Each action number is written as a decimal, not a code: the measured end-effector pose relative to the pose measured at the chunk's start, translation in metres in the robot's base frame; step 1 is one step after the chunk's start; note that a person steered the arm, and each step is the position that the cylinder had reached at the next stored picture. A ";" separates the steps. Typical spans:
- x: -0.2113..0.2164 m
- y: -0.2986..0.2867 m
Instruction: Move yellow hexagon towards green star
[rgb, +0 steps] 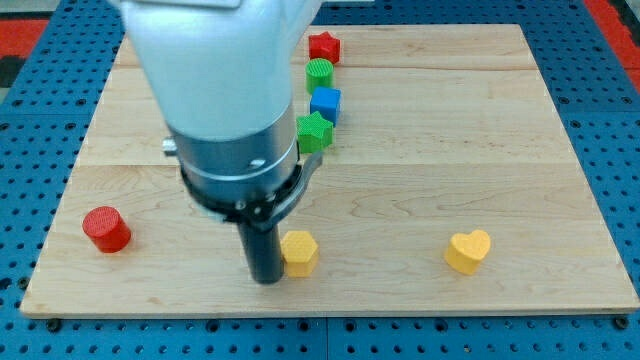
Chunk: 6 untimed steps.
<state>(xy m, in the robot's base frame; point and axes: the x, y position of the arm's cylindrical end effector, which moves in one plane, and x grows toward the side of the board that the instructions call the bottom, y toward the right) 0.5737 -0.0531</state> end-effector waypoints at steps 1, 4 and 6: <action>0.004 0.020; -0.025 0.029; -0.016 0.065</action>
